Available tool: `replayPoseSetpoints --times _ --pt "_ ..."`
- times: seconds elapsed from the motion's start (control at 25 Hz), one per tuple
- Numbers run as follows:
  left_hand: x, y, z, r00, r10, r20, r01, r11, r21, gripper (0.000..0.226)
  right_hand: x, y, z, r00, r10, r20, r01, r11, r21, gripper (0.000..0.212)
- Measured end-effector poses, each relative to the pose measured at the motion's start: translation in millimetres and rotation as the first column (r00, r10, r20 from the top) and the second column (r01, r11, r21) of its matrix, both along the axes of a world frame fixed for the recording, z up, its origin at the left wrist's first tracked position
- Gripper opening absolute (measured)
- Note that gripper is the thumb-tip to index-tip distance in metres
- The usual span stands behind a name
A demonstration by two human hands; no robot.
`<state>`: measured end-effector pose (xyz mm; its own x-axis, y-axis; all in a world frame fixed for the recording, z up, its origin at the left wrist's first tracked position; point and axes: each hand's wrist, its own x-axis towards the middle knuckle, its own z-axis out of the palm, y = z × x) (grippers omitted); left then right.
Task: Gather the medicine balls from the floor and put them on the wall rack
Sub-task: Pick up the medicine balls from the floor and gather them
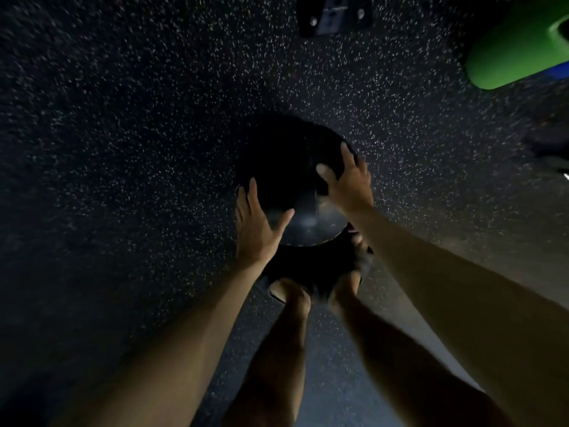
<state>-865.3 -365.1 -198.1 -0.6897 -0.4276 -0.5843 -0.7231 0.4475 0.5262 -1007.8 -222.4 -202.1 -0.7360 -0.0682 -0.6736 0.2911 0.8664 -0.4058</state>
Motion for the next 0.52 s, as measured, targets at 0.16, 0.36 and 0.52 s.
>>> replayPoseSetpoints --times 0.16,0.36,0.52 --pt "-56 -5 -7 1.000 0.028 0.010 -0.028 0.999 -0.040 0.103 -42 -7 -5 0.987 -0.125 -0.097 0.130 0.991 0.041 0.066" --pt "-150 -12 -2 0.988 0.129 0.091 -0.123 0.990 -0.061 0.092 -33 18 13 0.944 0.274 -0.182 -0.280 0.960 -0.012 0.085" --pt "-201 -14 1 0.979 0.200 -0.046 -0.201 0.979 -0.017 0.082 -77 21 4 0.998 0.057 -0.002 -0.057 0.995 -0.076 0.092"
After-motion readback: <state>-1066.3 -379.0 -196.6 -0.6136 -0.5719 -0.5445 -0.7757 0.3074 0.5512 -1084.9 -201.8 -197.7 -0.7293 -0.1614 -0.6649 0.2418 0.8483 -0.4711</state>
